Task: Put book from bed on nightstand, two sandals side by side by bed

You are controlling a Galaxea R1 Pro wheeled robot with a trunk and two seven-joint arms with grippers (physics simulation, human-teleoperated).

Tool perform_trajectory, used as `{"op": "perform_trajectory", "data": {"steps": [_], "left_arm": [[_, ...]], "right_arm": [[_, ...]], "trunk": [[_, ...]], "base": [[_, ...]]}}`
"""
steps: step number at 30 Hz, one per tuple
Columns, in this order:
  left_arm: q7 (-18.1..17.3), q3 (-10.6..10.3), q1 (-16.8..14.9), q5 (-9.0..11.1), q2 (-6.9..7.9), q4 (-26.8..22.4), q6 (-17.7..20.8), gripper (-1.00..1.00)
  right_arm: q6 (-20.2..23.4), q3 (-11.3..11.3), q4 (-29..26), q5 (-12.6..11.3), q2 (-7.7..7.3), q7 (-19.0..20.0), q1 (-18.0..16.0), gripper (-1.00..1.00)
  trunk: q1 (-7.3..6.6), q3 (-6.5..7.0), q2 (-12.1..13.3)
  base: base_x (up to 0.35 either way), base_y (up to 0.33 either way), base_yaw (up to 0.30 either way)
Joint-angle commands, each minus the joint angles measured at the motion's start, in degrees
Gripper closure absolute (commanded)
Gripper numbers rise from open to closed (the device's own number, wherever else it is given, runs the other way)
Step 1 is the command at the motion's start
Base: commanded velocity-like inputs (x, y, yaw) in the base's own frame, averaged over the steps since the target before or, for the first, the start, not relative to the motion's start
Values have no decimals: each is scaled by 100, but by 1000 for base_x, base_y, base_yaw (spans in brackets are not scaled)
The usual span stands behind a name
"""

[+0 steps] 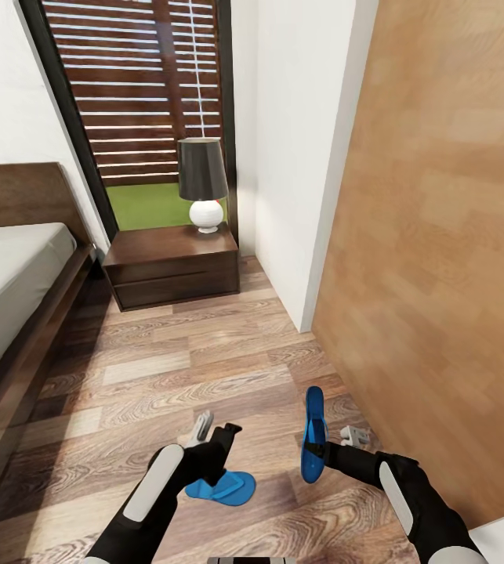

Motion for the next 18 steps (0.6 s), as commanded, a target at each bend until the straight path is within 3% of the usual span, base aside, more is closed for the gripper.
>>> {"op": "perform_trajectory", "data": {"steps": [1, 18], "left_arm": [[26, -7, -2, 28, 1, -11, 6, -100], [-23, -22, -4, 19, 61, -72, -2, -100]], "right_arm": [[44, -12, -4, -35, 1, 6, -2, 100], [50, -17, -13, -70, -16, 12, -2, 100]], "trunk": [[-1, -5, -2], [-1, -5, -2]], "base": [[0, 0, 0], [0, 0, 0]]}}
